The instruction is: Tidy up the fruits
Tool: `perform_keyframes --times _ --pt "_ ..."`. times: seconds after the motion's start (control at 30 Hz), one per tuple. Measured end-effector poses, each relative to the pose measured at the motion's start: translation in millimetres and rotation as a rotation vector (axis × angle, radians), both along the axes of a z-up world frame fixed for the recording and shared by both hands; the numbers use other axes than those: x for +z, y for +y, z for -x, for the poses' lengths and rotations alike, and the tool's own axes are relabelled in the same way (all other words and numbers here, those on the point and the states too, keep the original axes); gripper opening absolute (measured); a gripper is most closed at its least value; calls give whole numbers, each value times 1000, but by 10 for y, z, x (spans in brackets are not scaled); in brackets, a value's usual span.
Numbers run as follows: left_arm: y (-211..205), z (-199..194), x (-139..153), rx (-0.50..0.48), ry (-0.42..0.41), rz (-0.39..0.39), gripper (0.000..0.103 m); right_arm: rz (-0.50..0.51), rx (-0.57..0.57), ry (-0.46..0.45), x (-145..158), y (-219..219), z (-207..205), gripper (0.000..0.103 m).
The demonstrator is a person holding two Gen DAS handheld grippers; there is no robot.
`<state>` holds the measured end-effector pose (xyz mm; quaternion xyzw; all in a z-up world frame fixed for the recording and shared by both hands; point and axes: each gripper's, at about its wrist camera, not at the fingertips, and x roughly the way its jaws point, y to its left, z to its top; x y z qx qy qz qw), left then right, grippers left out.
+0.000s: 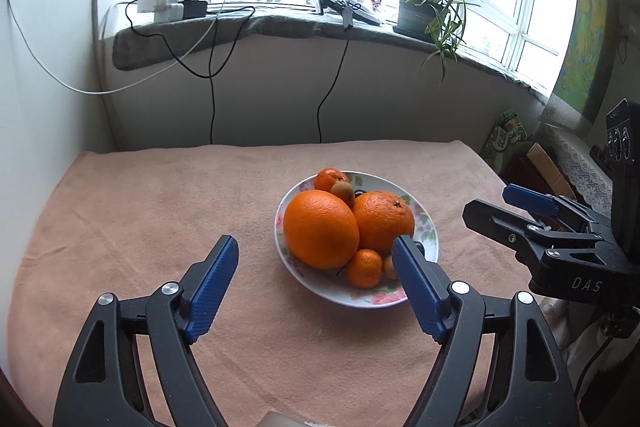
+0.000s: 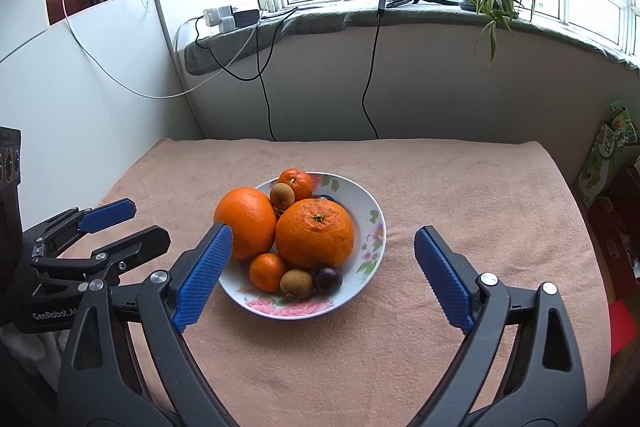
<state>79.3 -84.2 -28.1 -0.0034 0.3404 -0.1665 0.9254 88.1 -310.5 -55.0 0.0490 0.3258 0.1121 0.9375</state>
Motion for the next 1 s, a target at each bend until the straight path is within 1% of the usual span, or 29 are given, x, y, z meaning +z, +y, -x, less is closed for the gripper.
perform_keyframes --times 0.2,0.47,1.0 --pt "61 44 -31 34 8 -10 79 -18 -31 -6 -43 -65 101 94" --pt "102 117 17 56 -7 -16 79 -35 -59 2 -61 -128 129 94" --pt "110 187 59 59 -25 -25 79 -23 -61 -13 -33 -94 219 94"
